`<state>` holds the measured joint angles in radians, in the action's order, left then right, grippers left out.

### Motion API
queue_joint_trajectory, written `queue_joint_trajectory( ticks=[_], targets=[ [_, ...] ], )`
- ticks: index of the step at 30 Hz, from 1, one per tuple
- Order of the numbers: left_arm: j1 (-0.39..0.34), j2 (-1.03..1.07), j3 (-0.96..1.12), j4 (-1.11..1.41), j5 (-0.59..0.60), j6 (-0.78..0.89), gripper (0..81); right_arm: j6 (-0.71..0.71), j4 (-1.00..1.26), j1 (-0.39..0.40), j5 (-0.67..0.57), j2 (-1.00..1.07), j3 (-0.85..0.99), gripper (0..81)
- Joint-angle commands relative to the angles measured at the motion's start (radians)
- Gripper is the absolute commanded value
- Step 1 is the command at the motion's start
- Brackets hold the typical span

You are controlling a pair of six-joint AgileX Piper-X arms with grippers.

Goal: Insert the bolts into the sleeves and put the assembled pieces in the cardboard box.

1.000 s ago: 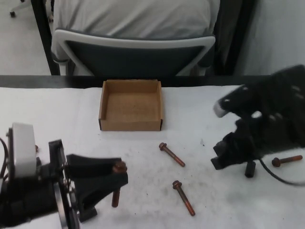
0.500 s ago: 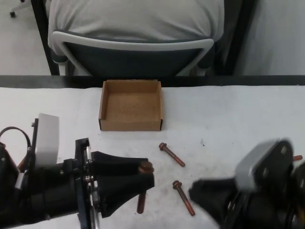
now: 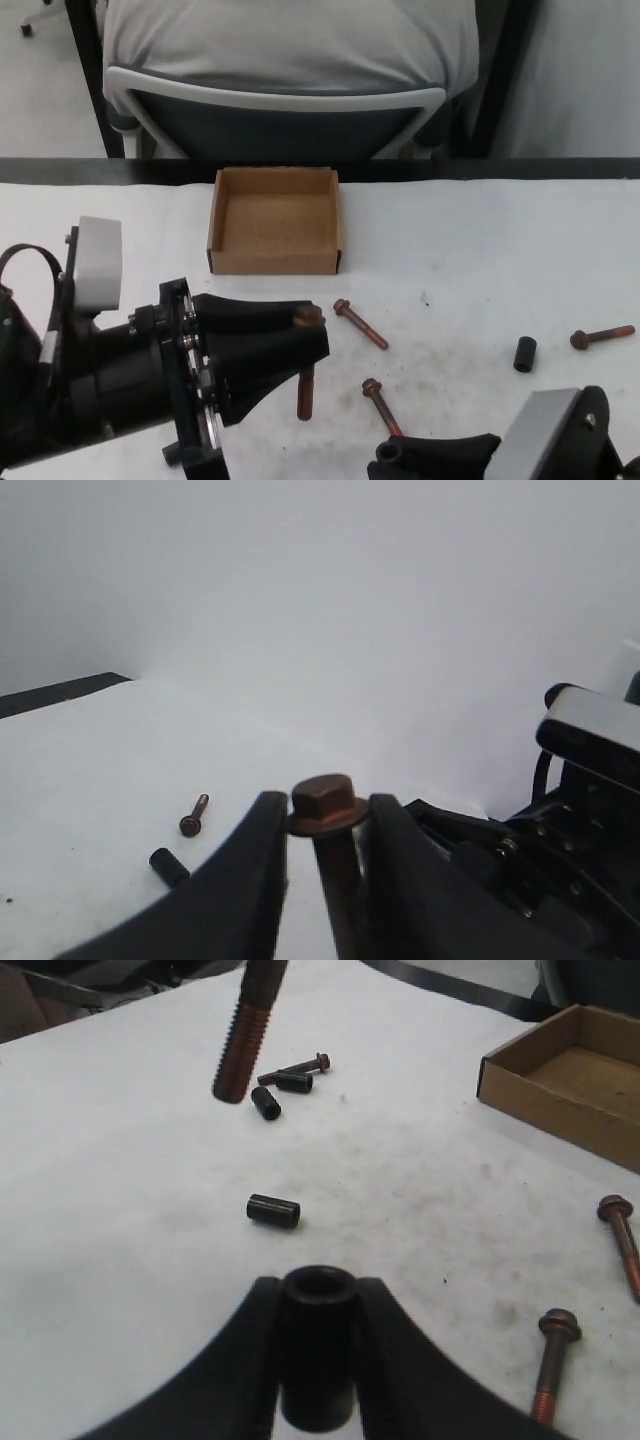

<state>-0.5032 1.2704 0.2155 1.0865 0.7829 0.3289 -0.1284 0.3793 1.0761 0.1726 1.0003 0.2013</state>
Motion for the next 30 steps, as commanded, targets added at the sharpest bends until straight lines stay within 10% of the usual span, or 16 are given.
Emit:
queue_joint_trajectory(
  ticks=[1, 30],
  targets=[
    [-0.009, -0.005, 0.012, 0.086, -0.004, 0.017, 0.8, 0.026, 0.062, 0.003, -0.004, -0.001, -0.006, 0.2],
    [-0.116, -0.002, -0.013, 0.130, -0.062, -0.232, 0.8, 0.055, 0.456, 0.003, -0.111, 0.205, 0.002, 0.2]
  ],
)
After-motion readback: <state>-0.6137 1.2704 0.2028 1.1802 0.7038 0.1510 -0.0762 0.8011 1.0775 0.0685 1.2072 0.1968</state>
